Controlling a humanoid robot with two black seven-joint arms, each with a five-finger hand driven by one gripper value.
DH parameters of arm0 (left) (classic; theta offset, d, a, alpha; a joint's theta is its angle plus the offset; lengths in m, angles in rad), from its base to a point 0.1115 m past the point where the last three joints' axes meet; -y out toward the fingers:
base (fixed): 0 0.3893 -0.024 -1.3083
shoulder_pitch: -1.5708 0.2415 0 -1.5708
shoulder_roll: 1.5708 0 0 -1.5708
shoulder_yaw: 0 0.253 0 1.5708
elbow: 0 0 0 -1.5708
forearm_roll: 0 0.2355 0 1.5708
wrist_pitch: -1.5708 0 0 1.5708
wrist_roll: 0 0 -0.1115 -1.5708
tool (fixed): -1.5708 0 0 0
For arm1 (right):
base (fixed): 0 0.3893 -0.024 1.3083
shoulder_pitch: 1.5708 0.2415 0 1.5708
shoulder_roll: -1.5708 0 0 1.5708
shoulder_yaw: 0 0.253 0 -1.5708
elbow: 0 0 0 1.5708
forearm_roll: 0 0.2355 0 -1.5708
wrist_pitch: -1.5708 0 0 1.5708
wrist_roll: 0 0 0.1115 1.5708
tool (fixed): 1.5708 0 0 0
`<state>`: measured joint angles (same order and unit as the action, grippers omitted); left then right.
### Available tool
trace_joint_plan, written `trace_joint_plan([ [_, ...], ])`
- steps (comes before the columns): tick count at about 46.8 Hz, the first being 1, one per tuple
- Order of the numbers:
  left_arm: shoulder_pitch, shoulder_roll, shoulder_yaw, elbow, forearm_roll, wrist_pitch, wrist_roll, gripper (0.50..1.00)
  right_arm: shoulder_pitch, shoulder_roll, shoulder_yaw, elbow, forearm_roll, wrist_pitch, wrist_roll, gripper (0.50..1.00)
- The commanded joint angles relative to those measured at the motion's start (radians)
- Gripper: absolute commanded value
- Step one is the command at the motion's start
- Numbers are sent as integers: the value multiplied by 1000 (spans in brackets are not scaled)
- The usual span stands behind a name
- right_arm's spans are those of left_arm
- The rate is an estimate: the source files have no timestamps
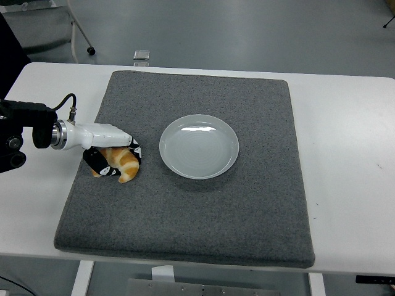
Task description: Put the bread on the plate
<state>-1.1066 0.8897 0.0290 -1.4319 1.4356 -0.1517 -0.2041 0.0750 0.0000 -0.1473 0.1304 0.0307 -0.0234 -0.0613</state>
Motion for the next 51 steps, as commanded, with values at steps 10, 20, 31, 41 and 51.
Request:
trace_joint_plan([
  [10, -56, 3, -49, -5, -26, -5, -5, 500, -1, 0, 0, 0, 0, 0, 0, 930],
  [20, -153, 18, -98, -9, -96, -41, -8, 500, 0, 0, 0, 0, 0, 0, 0, 932],
  [31, -234, 43, -175, -7, -153, -109, -8, 500, 0, 0, 0, 0, 0, 0, 0, 930],
  [41, -259, 52, -199, -7, -156, -120, -8, 500, 0, 0, 0, 0, 0, -1, 0, 930],
  [51, -300, 48, -201, -4, -159, -120, -6, 500, -1, 0, 0, 0, 0, 0, 0, 930],
])
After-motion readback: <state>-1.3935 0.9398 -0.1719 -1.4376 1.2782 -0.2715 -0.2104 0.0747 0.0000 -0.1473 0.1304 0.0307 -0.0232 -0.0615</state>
